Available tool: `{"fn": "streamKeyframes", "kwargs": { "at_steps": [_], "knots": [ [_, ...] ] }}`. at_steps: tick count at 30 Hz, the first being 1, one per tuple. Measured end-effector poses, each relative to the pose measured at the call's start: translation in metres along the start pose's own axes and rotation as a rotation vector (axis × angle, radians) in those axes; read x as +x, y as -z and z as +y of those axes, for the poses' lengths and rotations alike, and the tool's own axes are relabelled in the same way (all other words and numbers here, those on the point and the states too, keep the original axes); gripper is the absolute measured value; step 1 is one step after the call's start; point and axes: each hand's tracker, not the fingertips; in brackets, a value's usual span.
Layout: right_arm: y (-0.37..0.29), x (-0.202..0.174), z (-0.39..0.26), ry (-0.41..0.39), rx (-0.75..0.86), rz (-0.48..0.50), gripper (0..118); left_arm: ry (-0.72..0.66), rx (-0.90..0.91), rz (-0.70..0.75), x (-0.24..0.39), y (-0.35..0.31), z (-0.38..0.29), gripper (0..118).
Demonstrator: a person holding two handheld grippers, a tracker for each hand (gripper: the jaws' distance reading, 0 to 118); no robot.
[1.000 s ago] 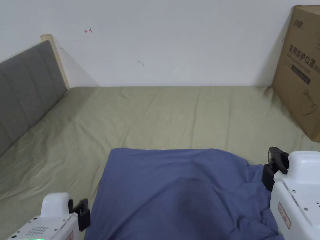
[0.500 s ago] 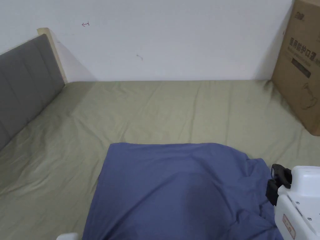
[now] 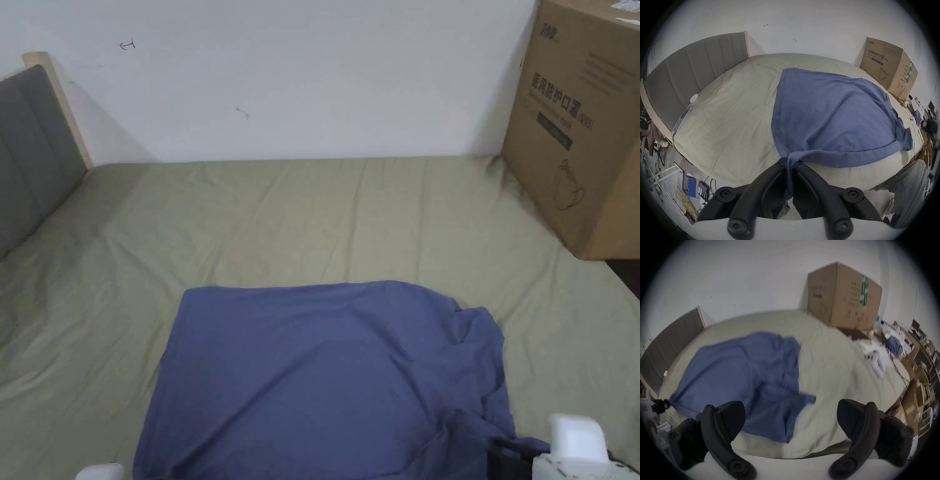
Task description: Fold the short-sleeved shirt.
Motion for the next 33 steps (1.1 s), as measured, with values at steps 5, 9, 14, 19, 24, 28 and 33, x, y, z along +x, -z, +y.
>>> {"fn": "streamKeyframes", "kwargs": {
  "at_steps": [5, 9, 14, 19, 24, 28, 33],
  "knots": [
    [0.039, 0.0, -0.026, 0.014, -0.124, 0.017, 101, -0.01, -0.004, -0.001, -0.001, 0.003, 0.001, 5],
    [0.044, -0.001, -0.031, 0.003, -0.158, 0.087, 14, -0.018, -0.021, -0.008, -0.002, 0.005, 0.0, 5],
    [0.026, 0.001, -0.017, 0.036, -0.082, 0.107, 5, -0.013, -0.026, -0.011, -0.003, 0.004, 0.005, 5],
    [0.003, -0.008, 0.025, -0.017, 0.069, 0.105, 5, -0.005, 0.023, -0.01, -0.004, -0.001, 0.031, 5],
    [0.001, -0.02, 0.078, -0.039, 0.153, 0.113, 5, 0.004, 0.07, -0.01, -0.007, 0.008, 0.077, 5],
    [0.03, -0.032, 0.111, -0.063, 0.15, 0.1, 5, 0.017, 0.07, -0.013, -0.007, 0.037, 0.115, 5],
    [0.099, -0.032, 0.134, -0.002, 0.037, 0.076, 5, 0.007, 0.007, -0.05, -0.007, 0.092, 0.153, 5]
  ]
}}
